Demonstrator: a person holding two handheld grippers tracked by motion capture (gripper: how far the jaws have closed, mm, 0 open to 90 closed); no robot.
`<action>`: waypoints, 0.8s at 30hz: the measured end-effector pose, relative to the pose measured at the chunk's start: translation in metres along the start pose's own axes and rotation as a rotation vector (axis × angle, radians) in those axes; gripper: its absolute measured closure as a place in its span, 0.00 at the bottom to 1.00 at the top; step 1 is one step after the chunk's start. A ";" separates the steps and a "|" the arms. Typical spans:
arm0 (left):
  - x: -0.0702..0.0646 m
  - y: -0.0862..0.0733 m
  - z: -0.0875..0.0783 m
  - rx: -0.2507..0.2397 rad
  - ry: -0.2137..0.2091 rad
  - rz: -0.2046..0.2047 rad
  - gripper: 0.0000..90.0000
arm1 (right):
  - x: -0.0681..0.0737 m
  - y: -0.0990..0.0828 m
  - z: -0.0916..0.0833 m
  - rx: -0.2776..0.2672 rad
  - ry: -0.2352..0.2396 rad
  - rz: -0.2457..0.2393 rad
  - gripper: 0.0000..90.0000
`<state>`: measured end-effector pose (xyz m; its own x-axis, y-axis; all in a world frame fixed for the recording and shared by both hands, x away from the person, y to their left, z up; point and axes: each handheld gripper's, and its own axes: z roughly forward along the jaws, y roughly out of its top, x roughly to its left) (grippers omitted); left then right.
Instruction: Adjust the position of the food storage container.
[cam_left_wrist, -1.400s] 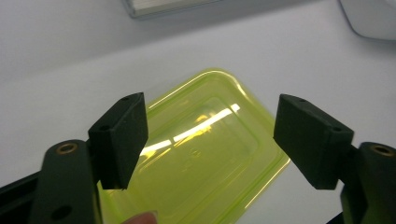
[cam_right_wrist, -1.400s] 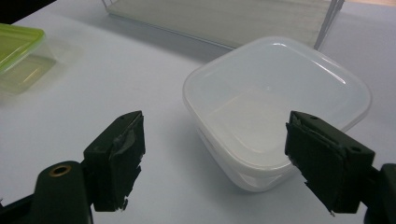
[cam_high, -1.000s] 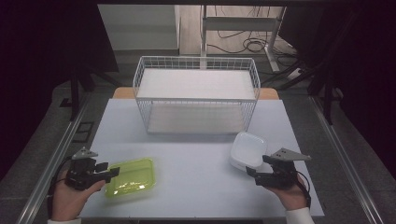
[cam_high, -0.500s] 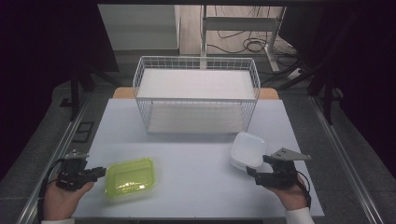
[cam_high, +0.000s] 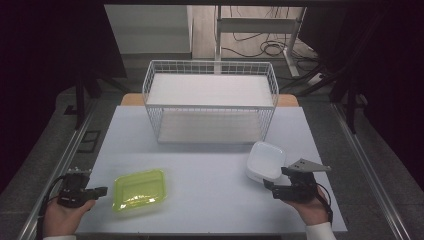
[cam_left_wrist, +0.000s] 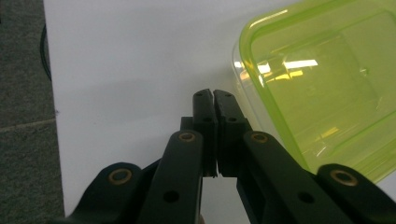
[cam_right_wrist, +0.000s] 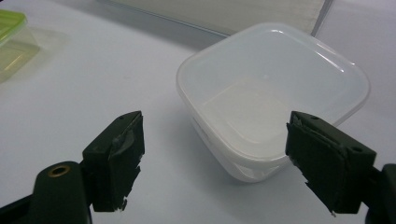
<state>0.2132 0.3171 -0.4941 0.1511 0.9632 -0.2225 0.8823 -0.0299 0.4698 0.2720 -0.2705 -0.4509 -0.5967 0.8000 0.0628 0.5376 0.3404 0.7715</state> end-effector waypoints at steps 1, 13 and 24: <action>-0.001 -0.001 0.002 0.007 -0.002 0.002 0.99 | 0.000 0.000 0.000 0.000 -0.001 0.000 0.22; -0.006 -0.002 0.011 0.047 -0.026 0.023 1.00 | 0.000 0.000 0.000 0.003 -0.009 -0.002 0.21; -0.006 -0.001 0.013 0.043 -0.040 0.025 1.00 | 0.001 0.000 0.001 0.010 -0.015 -0.003 0.21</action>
<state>0.2167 0.3079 -0.5043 0.1903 0.9505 -0.2455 0.8961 -0.0660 0.4389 0.2721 -0.2694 -0.4515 -0.5892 0.8064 0.0512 0.5417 0.3472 0.7655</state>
